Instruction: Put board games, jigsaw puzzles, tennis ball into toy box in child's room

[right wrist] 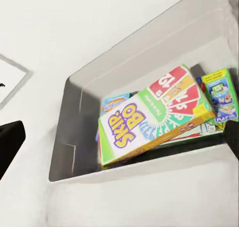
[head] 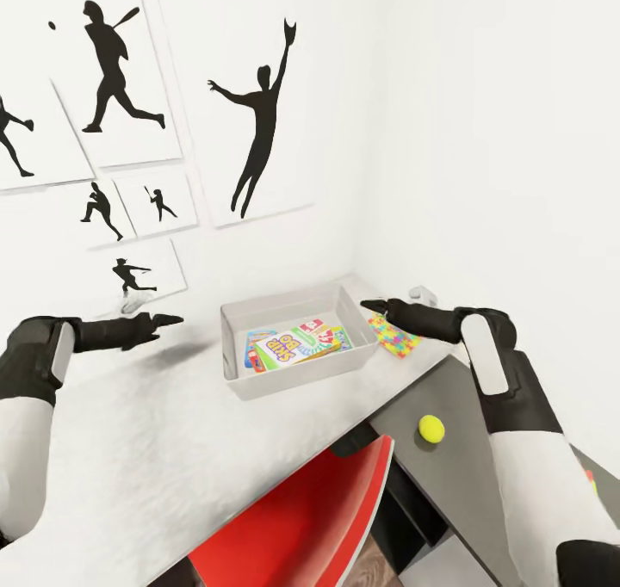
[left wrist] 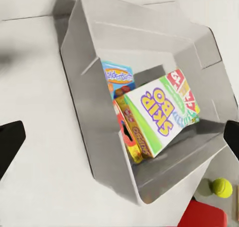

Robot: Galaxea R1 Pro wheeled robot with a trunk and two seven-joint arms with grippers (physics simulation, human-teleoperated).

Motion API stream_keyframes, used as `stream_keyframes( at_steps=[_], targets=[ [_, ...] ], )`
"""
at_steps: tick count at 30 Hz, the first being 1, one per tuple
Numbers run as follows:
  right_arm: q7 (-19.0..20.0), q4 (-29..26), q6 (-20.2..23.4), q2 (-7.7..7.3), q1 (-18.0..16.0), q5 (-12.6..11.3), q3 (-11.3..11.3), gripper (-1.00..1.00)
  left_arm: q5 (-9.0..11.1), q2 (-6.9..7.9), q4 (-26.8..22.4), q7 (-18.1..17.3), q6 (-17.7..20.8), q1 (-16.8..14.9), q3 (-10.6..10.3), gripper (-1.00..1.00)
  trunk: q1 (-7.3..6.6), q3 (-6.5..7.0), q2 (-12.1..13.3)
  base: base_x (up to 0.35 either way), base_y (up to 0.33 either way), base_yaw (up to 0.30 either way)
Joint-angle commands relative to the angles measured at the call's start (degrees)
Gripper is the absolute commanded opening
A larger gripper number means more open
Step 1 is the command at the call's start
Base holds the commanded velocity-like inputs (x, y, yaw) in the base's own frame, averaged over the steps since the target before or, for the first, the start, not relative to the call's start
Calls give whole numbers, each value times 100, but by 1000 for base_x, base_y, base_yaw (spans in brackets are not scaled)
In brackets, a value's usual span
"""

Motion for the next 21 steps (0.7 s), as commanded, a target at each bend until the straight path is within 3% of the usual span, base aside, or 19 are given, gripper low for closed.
stream_keyframes(
  at_steps=[1,12,21],
  targets=[
    [-99,179,25,18,-157,61,42,100,-13,-99,36,274,47,-63,11,100,2,-13,-13,0,0,0],
    [-1436,1751,25,122,-1342,70,337,100,-3,-787,610,2729,35,-747,6,100,2,-13,-13,0,0,0],
    [-1937,3060,6,368,-2042,103,484,100,34,-1131,1236,3722,-15,-1302,10,100,2,-13,-13,0,0,0]
  ],
)
